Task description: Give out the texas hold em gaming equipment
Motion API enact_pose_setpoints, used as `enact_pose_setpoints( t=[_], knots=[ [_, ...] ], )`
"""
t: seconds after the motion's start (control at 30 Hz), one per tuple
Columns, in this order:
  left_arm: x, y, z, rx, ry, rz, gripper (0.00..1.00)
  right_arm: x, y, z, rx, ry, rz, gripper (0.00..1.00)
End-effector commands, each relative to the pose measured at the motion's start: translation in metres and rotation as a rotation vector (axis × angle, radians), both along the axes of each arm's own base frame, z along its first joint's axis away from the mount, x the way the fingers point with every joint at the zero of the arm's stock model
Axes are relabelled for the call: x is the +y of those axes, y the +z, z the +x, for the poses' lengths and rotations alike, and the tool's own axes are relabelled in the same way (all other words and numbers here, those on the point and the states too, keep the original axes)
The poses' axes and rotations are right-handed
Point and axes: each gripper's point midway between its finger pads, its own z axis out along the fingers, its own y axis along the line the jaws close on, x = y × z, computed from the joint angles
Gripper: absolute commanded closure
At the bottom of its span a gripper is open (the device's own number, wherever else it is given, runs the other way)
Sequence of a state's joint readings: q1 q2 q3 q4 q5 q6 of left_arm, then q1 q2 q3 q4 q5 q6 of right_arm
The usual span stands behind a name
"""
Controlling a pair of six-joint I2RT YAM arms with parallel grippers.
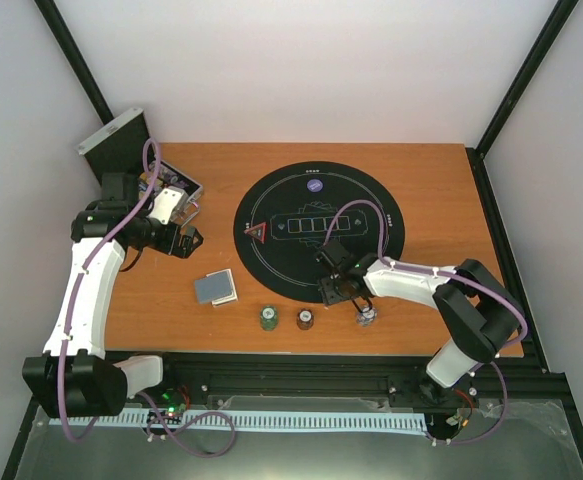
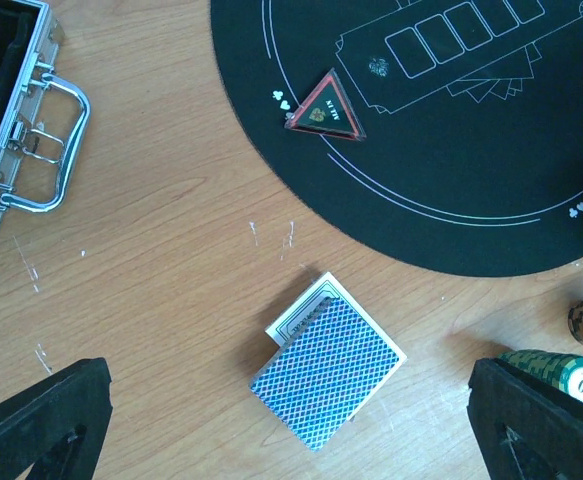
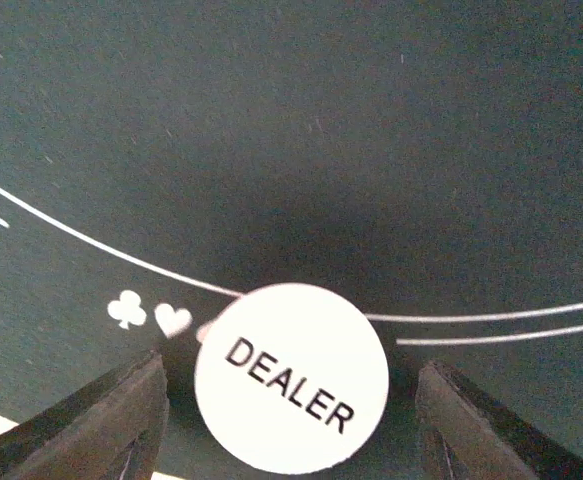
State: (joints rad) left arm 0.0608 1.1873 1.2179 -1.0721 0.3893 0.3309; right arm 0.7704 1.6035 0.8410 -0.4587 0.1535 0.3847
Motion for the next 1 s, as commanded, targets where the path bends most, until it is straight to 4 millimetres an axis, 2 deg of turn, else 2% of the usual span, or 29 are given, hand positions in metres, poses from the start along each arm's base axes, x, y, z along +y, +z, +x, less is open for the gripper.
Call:
enact_pose_setpoints(
  t=[0.0,0.13,0.33,0.53,0.7,0.83,0.97],
  knots=[
    [0.001,0.017,-0.001,-0.050,-0.012,0.008,0.00,-0.004,-0.005,-0.010,0.011,0.008,-0.006,0.32],
    [0.001,0.019,0.000,-0.054,-0.009,0.010,0.00,-0.008,-0.006,-0.014,0.014,0.009,-0.011,0.32],
    [0.002,0.019,-0.001,-0.057,-0.006,0.012,0.00,-0.015,-0.006,-0.006,-0.009,-0.009,-0.046,0.40],
    [0.002,0.019,-0.004,-0.056,-0.008,0.017,0.00,-0.032,-0.005,0.013,-0.033,-0.050,-0.093,0.44],
    [0.003,0.019,-0.004,-0.061,-0.010,0.028,0.00,-0.060,-0.001,0.033,-0.039,-0.140,-0.090,0.50],
    [0.003,0.018,-0.004,-0.055,-0.010,0.026,0.00,-0.068,0.005,0.047,-0.061,-0.189,-0.091,0.50],
    [0.003,0.018,-0.003,-0.057,-0.014,0.025,0.00,-0.075,0.003,0.057,-0.065,-0.216,-0.105,0.50]
  ],
)
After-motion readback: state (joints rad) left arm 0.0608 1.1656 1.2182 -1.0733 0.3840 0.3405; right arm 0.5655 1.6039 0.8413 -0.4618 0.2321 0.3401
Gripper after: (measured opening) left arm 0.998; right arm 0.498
